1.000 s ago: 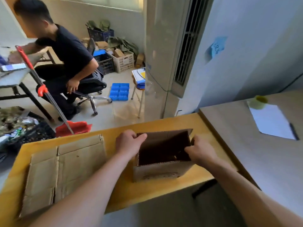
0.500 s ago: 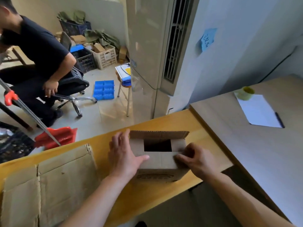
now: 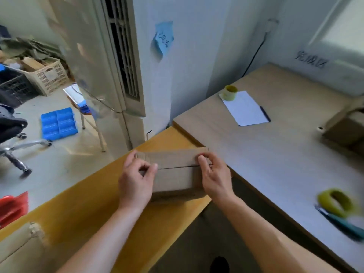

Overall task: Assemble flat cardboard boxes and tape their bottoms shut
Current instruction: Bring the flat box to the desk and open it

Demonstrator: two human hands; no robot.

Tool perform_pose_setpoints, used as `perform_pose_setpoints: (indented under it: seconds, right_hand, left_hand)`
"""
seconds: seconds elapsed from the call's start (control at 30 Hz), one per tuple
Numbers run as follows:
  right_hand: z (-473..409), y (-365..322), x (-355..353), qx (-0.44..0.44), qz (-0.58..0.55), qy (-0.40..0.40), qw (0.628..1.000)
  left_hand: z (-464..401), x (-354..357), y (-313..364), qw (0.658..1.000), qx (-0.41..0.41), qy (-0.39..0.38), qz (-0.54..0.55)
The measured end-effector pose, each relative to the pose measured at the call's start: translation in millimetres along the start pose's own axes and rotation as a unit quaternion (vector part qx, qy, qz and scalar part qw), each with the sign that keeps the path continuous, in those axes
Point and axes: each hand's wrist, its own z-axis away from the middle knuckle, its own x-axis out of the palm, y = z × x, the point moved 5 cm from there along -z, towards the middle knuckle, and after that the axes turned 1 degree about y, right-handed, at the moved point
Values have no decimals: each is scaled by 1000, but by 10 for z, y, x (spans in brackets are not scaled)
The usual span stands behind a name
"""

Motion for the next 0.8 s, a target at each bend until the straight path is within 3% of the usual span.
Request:
perform_pose_setpoints:
  seconds: [0.13, 0.37, 0.5, 0.6, 0.8]
  right_hand:
    - [-459, 209, -1287, 15, 79, 160, 984]
    - [-659, 1248, -3164, 106, 117, 291, 944]
    - [-765, 1779, -3670, 147, 132, 314, 929]
    - [-1052, 1875, -3831, 176, 146, 285, 931]
    - [-1241, 1925, -3955, 183, 125, 268, 938]
  left_hand:
    - [-238, 1015, 907, 994, 66, -57, 73]
    - [-28, 2998, 2157, 969, 116, -200, 87]
    - [-26, 3821, 2513, 961, 138, -235, 35]
    - [-263, 4171, 2701, 957, 147, -249, 9]
    - [-314, 4456, 2947, 920, 263, -278, -78]
